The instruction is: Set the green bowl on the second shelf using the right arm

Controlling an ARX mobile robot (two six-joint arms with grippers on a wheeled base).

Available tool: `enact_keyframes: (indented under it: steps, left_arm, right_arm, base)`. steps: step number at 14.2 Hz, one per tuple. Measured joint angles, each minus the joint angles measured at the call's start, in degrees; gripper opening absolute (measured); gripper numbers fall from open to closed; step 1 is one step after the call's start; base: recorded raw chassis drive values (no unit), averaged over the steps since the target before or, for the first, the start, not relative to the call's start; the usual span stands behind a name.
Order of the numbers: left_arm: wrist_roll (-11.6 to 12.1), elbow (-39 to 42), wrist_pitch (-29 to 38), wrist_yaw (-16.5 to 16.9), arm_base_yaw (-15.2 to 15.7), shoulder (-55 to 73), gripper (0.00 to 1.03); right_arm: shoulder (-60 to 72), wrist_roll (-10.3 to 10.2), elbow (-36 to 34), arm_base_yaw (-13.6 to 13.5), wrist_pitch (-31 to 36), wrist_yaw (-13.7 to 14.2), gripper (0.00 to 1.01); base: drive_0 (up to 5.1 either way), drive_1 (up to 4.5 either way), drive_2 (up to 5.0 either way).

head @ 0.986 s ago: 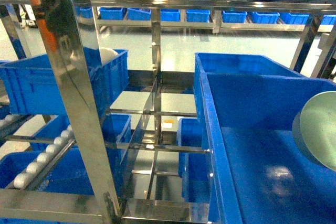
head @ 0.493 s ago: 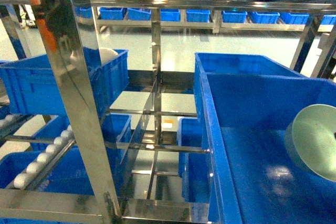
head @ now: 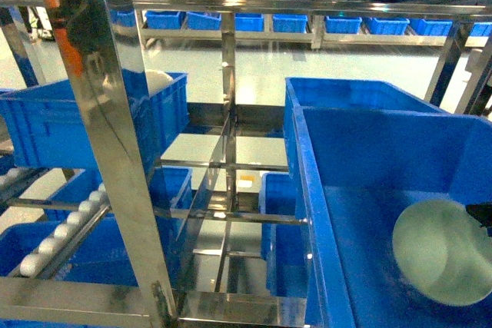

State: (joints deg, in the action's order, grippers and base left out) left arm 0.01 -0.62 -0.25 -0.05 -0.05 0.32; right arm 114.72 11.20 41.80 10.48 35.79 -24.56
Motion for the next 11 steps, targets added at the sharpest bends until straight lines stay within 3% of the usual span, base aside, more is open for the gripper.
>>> enact_keyframes:
  steps: [1, 3, 7, 11]
  left_arm:
    - [0.0, 0.0, 0.0, 0.0, 0.0, 0.0, 0.98]
    - [0.0, 0.0, 0.0, 0.0, 0.0, 0.0, 0.98]
    - [0.0, 0.0, 0.0, 0.0, 0.0, 0.0, 0.98]
    - [0.0, 0.0, 0.0, 0.0, 0.0, 0.0, 0.98]
  right_arm:
    - [0.0, 0.0, 0.2, 0.0, -0.1, 0.2, 0.28]
    - [0.0, -0.1, 0.6, -0.6, 1.0, 1.1, 0.50]
    - [-4.3, -2.6, -3.4, -2.6, 8.7, 8.5, 0.99]
    - [-17.6, -2.2, -16.6, -3.3, 16.5, 11.7, 0.98]
  base:
    - [0.0, 0.00, 0.0]
    - [0.0, 0.00, 0.0]
    - [0.0, 0.00, 0.0]
    - [0.0, 0.00, 0.0]
